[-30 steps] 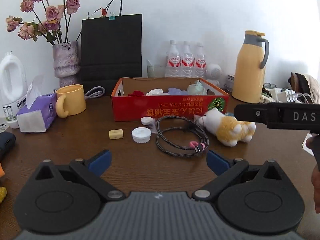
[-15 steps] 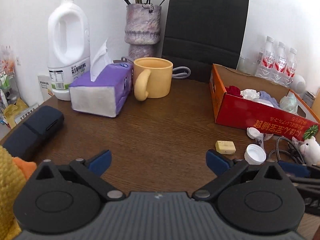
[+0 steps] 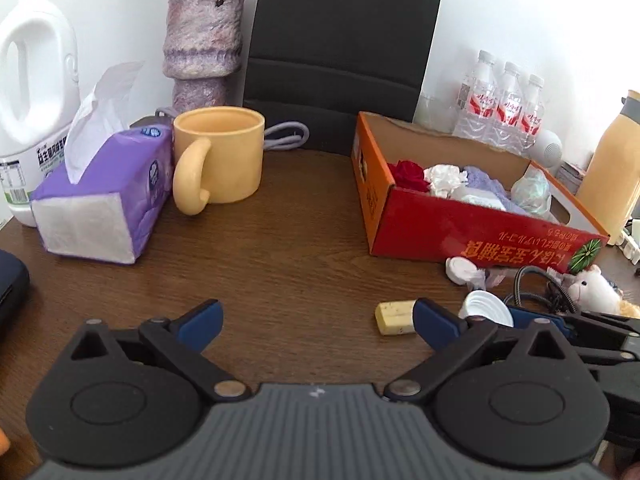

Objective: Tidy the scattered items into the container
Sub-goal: 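Withdraw both grippers and approach the soap bar and bottle cap, then grasp the white bottle cap with the right gripper while the left grasps the yellow soap bar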

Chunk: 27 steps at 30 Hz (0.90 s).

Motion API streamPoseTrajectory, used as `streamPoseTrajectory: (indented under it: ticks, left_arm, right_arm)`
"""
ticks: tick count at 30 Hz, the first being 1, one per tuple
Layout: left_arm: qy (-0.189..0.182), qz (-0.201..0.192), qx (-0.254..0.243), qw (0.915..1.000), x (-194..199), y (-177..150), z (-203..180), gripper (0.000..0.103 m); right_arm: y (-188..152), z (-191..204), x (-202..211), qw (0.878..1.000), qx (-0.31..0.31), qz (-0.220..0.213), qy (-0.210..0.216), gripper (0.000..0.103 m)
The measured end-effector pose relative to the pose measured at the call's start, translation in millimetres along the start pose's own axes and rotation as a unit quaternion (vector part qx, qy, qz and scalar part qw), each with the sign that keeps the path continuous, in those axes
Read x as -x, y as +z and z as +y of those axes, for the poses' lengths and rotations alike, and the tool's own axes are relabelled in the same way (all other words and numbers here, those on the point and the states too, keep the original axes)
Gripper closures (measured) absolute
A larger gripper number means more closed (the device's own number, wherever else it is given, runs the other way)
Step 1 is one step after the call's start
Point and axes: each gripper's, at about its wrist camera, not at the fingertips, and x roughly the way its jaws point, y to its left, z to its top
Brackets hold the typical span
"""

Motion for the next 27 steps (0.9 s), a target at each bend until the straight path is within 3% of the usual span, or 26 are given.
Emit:
streamPoseTrajectory:
  ticks: [2, 6, 8, 10, 12, 14, 16, 18, 21, 27]
  left_arm:
    - [-0.005, 0.002, -0.008, 1.0, -2, 7, -2, 0.0]
    - [-0.017, 0.025, -0.038, 0.9988, -21, 0, -25, 0.002]
    - [-0.02, 0.037, -0.051, 0.9978, -34, -6, -39, 0.005]
    - [0.0, 0.058, -0.062, 0.9964, -46, -8, -50, 0.012]
    - [0.012, 0.052, -0.064, 0.9965, -52, -9, -56, 0.017]
    - [0.024, 0.043, -0.065, 0.9967, -57, -6, -62, 0.034]
    - [0.029, 0.037, -0.074, 0.9961, -57, -4, -68, 0.069]
    - [0.015, 0.051, -0.087, 0.9948, -50, -5, -76, 0.069]
    - [0.018, 0.031, -0.076, 0.9964, -23, -18, -85, 0.07]
    - [0.005, -0.057, -0.066, 0.9962, 67, -36, -112, 0.07]
  right_arm:
    - [4, -10, 24, 0.999, -0.008, -0.045, 0.028, 0.064]
    - [9, -48, 58, 0.995, -0.035, -0.094, 0.005, 0.064]
    - [9, -68, 68, 0.993, -0.052, -0.102, -0.006, 0.064]
    - [6, -83, 71, 0.994, -0.053, -0.098, -0.022, 0.064]
    - [0, -97, 70, 0.994, -0.069, -0.086, -0.028, 0.064]
    - [-7, -105, 69, 0.993, -0.082, -0.082, -0.022, 0.064]
    - [-11, -107, 70, 0.993, -0.084, -0.083, -0.018, 0.064]
    - [-13, -105, 73, 0.993, -0.081, -0.083, -0.011, 0.064]
    - [-18, -99, 86, 0.994, -0.064, -0.087, -0.006, 0.064]
    - [-34, -90, 123, 0.994, -0.054, -0.095, -0.007, 0.064]
